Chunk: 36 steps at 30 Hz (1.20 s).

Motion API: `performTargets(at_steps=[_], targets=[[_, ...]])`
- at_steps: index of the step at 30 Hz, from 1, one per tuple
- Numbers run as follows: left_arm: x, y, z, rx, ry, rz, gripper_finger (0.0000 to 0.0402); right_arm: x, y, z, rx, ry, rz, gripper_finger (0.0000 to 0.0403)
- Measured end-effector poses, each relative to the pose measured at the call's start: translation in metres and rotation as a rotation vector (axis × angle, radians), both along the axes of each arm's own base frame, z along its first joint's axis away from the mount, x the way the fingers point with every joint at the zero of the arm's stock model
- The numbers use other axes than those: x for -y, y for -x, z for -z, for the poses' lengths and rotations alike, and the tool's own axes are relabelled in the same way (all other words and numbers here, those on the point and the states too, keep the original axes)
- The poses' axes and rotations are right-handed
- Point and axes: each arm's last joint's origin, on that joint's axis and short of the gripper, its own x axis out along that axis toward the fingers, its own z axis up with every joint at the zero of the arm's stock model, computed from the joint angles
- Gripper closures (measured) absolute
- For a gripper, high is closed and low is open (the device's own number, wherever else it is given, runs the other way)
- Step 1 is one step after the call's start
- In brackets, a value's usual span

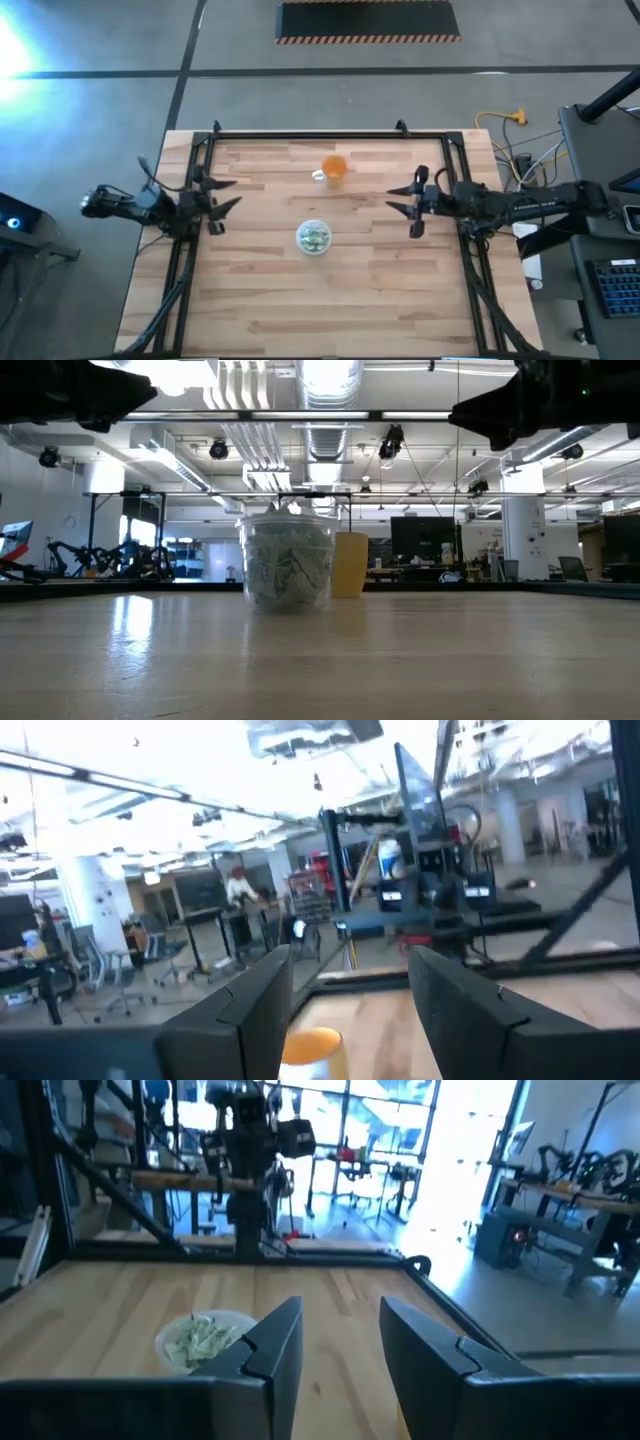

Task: Pick and place Stevia / Truvia into bins
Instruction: Return to Home Position

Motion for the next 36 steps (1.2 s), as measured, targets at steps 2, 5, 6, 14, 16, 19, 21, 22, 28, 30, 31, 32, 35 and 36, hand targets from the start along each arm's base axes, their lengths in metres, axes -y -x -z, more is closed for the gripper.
performTargets(at_steps=[2,5,6,14,16,19,21,22,28,30,31,32,35,36], targets=[[-0.001,0.006,0.001,0.010,-0.001,0.019,0.0217,0.000,0.006,0.003,0.029,0.001,0.001,0.0280],[0.000,0.005,0.004,-0.042,-0.020,0.046,0.0217,0.001,0.013,0.005,0.074,0.005,0.006,0.0283],[0.000,0.005,0.001,-0.028,-0.018,0.048,0.0217,0.001,0.015,0.005,0.082,0.005,0.009,0.0283],[-0.005,0.003,0.012,-0.098,-0.013,-0.011,0.0217,0.002,0.023,0.019,0.076,-0.012,0.009,0.0287],[-0.006,0.003,0.011,-0.090,-0.009,0.004,0.0217,0.002,0.025,0.024,0.072,-0.020,0.009,0.0290],[-0.006,0.001,0.015,-0.108,-0.028,0.074,0.0217,0.002,0.027,0.031,0.068,-0.033,0.007,0.0295],[-0.008,0.001,0.015,-0.101,-0.023,0.084,0.0217,0.001,0.029,0.034,0.078,-0.031,-0.014,0.0298],[-0.009,0.001,0.015,-0.096,-0.015,0.084,0.0217,0.001,0.030,0.035,0.091,-0.027,-0.031,0.0300],[-0.016,0.000,0.021,-0.116,0.004,0.071,0.0217,0.001,0.034,0.042,0.116,0.003,-0.057,0.0310],[-0.018,0.000,0.021,-0.117,0.002,0.080,0.0217,0.002,0.034,0.044,0.106,0.005,-0.046,0.0313],[-0.018,0.000,0.021,-0.116,0.001,0.087,0.0217,0.003,0.035,0.045,0.098,0.007,-0.042,0.0315],[-0.018,0.000,0.021,-0.116,-0.001,0.095,0.0217,0.003,0.035,0.045,0.092,0.010,-0.038,0.0316],[-0.018,0.000,0.021,-0.122,-0.002,0.100,0.0217,0.004,0.038,0.046,0.086,0.014,-0.032,0.0321],[-0.018,0.000,0.022,-0.130,-0.001,0.099,0.0217,0.004,0.039,0.047,0.083,0.017,-0.032,0.0323]])
